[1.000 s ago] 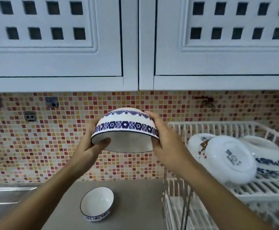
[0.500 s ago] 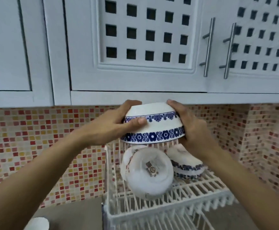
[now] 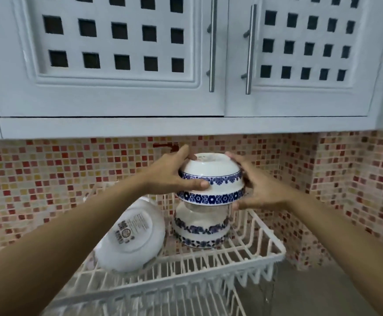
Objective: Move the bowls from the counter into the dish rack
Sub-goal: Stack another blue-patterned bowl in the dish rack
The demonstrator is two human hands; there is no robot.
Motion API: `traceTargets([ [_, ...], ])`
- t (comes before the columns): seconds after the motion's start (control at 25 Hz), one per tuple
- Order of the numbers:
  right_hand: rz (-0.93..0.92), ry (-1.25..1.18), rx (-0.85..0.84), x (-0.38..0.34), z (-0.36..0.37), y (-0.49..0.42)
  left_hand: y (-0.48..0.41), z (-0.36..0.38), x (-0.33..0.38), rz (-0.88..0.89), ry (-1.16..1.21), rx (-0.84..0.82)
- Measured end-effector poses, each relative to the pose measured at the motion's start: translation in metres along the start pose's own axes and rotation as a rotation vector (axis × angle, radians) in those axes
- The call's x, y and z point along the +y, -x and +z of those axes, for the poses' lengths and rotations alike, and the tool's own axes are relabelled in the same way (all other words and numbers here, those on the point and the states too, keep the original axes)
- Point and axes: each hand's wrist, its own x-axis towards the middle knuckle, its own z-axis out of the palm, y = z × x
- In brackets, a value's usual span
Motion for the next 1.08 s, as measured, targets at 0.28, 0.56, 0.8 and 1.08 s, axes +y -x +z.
traceTargets([
  [0.28, -0.004, -0.060, -0.115, 0.036, 0.021, -0.024, -0.020, 0.029, -0.015, -0.243, 0.012, -0.210],
  [0.56, -0.009, 0.081, -0.239, 0.047, 0.036, -0.042, -0.029, 0.039, -0.022, -0.345, -0.261, -0.388],
  [0.8, 0.003, 0.100, -0.277, 0.051, 0.043, -0.048, -0.034, 0.048, -0.030, -0.408, -0.310, -0.479],
  [1.08, 0.024, 0.069, -0.296, 0.053, 0.047, -0.051, -0.036, 0.050, -0.026, -0.429, -0.288, -0.499],
])
